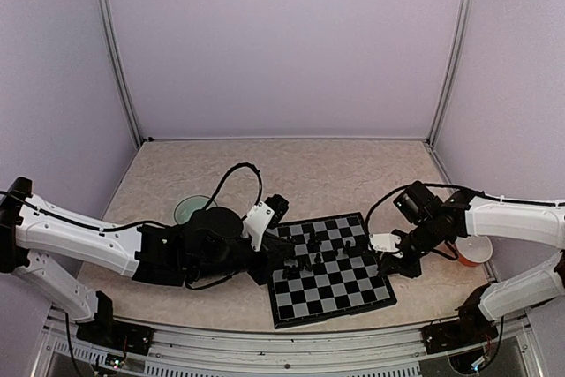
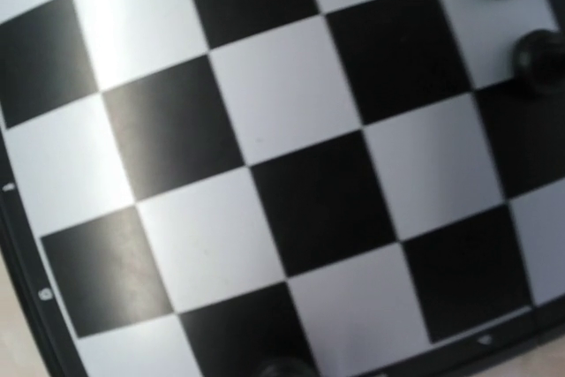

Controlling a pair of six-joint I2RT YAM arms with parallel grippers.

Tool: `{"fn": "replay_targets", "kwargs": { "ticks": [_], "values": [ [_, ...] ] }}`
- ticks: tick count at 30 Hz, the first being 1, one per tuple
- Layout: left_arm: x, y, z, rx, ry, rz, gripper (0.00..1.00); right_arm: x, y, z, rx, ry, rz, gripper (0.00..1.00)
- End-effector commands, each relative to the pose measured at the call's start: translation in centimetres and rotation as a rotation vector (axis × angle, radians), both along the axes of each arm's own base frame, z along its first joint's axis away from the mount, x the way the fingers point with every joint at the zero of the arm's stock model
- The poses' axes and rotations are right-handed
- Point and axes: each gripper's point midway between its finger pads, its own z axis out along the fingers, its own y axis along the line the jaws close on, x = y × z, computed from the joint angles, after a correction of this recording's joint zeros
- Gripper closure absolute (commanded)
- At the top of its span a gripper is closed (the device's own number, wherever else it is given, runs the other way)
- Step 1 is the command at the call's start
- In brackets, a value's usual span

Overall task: Set up the chess pieces on the board
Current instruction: Place the pawn at a7, then pass from the left arm to the right

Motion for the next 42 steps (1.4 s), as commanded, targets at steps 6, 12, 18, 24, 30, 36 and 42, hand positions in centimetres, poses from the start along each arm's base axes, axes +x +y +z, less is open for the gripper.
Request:
{"fn": "replay_targets", "kwargs": {
  "ticks": [6, 12, 18, 24, 30, 36, 42],
  "values": [
    [0.0, 0.5, 0.7, -0.012, -0.013, 0.014, 1.0, -1.2, 0.7, -1.3, -0.003, 0.035, 0.049, 1.0],
    [0.0, 0.7, 0.5, -0.014, -0.014, 0.019, 1.0, -1.4, 0.9, -1.8, -0.012, 0.052, 0.051, 1.0],
    [0.0, 0.8, 0.5, -0.013, -0.011, 0.021, 1.0, -1.4, 0.7, -1.9, -0.024, 0.05, 0.051, 0.84],
    [-0.2, 0.2, 0.8, -0.016, 0.01, -0.003, 1.0, -0.1, 2.4, 3.0, 0.062, -0.013, 0.061, 0.71],
    [-2.3, -2.7, 0.3, -0.005, 0.19, -0.198, 1.0, 0.5, 5.2, 10.6, 0.215, -0.089, 0.149, 0.71],
    [-4.9, -5.4, 1.8, -0.079, 0.385, -0.407, 1.0, -1.8, 8.5, 13.3, 0.221, -0.235, 0.379, 0.7],
    [-5.2, -6.6, 3.9, -0.151, 0.439, -0.458, 1.0, -3.6, 10.6, 12.8, 0.151, -0.263, 0.492, 0.62]
  ]
}}
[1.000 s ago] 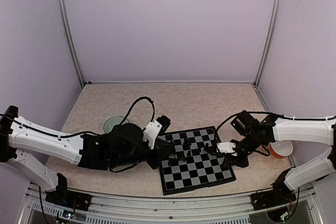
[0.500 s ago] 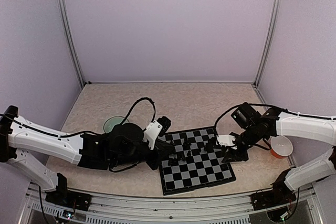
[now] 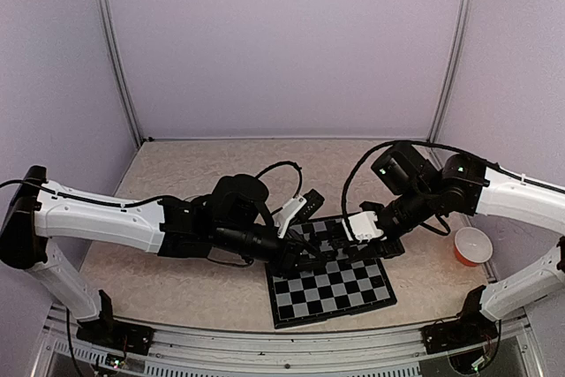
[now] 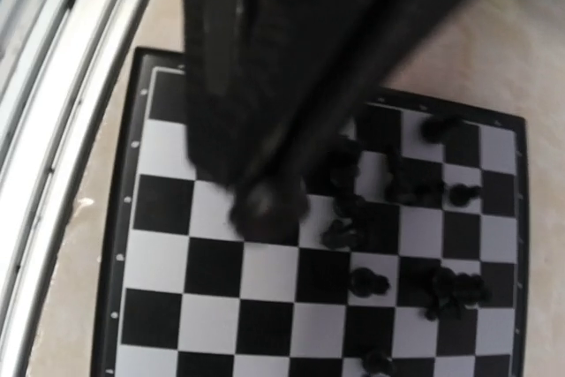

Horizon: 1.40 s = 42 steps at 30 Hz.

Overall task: Set up the chess pieces on the board
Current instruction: Pass from the left arm to the right

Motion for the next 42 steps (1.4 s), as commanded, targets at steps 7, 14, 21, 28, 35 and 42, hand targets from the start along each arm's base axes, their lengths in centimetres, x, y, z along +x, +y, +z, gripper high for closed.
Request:
{"fn": "replay_targets", "kwargs": {
  "ticks": [7, 14, 21, 28, 35, 42],
  "values": [
    [-0.8, -1.6, 1.4, -0.063, 0.166, -0.102, 1.0, -0.7, 1.9, 0.0, -0.067, -0.088, 0.059, 0.61],
    [-0.3, -1.8, 0.8, -0.06, 0.203, -0.103, 1.0, -1.1, 2.0, 1.1, -0.062, -0.089, 0.067, 0.63],
    [0.4, -1.8, 1.2, -0.088, 0.217, -0.084, 1.0, -2.0, 2.2, 0.4, -0.091, -0.083, 0.104, 0.63],
    [1.1, -1.5, 1.1, -0.093, 0.238, -0.058, 1.0, -2.2, 2.7, 0.0, -0.112, -0.107, 0.116, 0.7],
    [1.9, -1.5, 0.5, -0.087, 0.263, -0.032, 1.0, -1.8, 2.9, -0.2, -0.108, -0.124, 0.096, 0.88],
    [3.2, -0.8, 0.5, -0.084, 0.251, 0.035, 0.72, -0.8, 3.0, -0.4, -0.071, -0.116, 0.028, 1.0]
  ]
}}
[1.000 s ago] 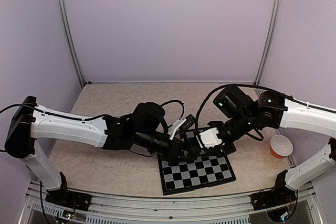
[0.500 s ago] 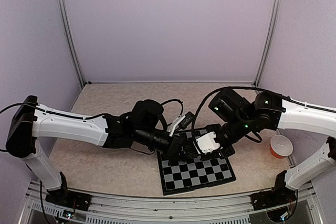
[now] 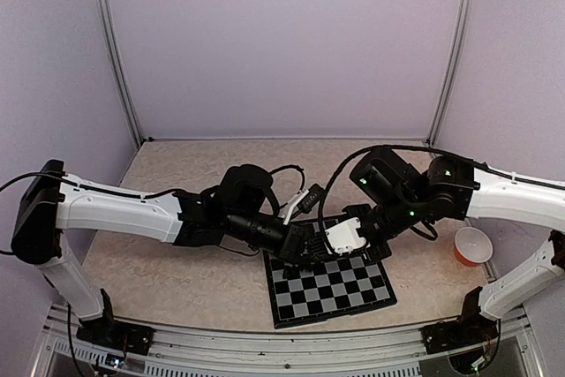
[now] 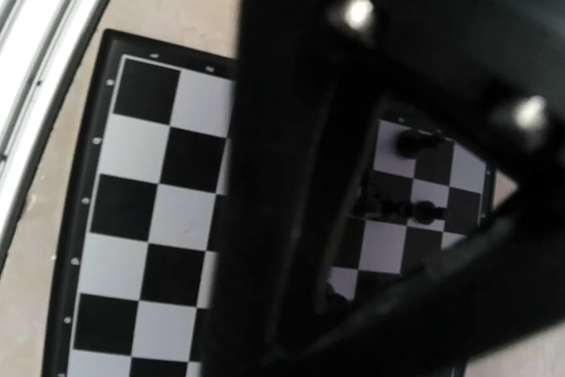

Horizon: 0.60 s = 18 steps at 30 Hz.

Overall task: Set up the chess pieces on the board
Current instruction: Pass from the left arm to the right, then pass from the right arm to the left

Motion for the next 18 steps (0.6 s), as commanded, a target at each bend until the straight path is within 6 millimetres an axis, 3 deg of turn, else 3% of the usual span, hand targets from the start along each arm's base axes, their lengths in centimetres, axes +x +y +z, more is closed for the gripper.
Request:
{"fn": "replay_targets", "kwargs": {
  "ticks": [1, 3, 8, 12, 15, 18],
  "values": [
    [2.2, 0.7, 0.6, -0.019, -0.048, 0.101, 0.68, -0.1, 0.0, -0.3, 0.042, 0.053, -0.031, 1.0],
    [2.5, 1.8, 1.7, -0.044, -0.076, 0.149, 0.61, 0.2, -0.3, 0.0, 0.081, 0.099, -0.056, 1.0],
    [3.1, 4.4, 3.5, -0.099, -0.184, 0.29, 0.56, 1.2, -1.1, 1.5, 0.215, 0.251, -0.114, 1.0],
    [3.0, 6.0, 6.1, -0.106, -0.455, 0.454, 0.55, 1.9, -1.4, 2.7, 0.332, 0.424, -0.158, 1.0],
    [1.9, 6.0, 7.8, -0.098, -0.644, 0.511, 0.55, 1.9, -1.4, 4.0, 0.413, 0.597, -0.142, 1.0],
    [1.9, 5.2, 8.5, -0.079, -0.718, 0.533, 0.56, 1.7, -1.2, 4.9, 0.458, 0.738, -0.114, 1.0]
  ]
}}
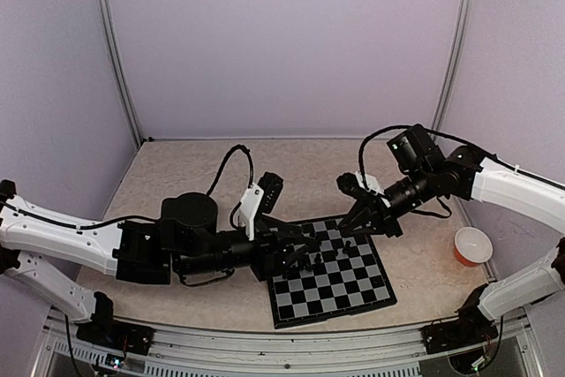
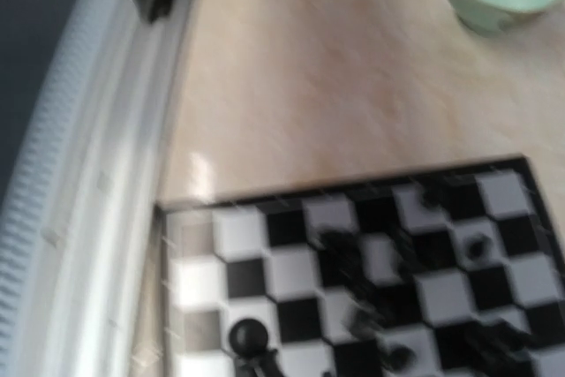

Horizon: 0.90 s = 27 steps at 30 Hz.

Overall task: Set up the chess pieces on the board
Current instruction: Pass from the right arm to the left

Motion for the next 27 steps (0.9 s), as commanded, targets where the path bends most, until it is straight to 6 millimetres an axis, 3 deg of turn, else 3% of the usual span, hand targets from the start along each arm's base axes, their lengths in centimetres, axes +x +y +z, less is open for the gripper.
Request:
{"fn": "replay_targets", "kwargs": {
  "ticks": [1, 13, 27],
  "values": [
    [2.6, 0.0, 1.9, 0.044, -0.22, 0.186, 0.56, -1.7, 1.0, 2.8, 0.181, 0.262, 0.101, 1.0],
    [2.4, -3.6, 1.3, 0.067, -0.28, 0.131, 0.58, -1.9, 0.8, 3.8, 0.228, 0.316, 0.121, 1.0],
    [2.4, -5.3, 1.3, 0.046, -0.274, 0.086, 0.65, -2.0, 0.8, 3.6, 0.223, 0.318, 0.12, 0.98]
  ]
}}
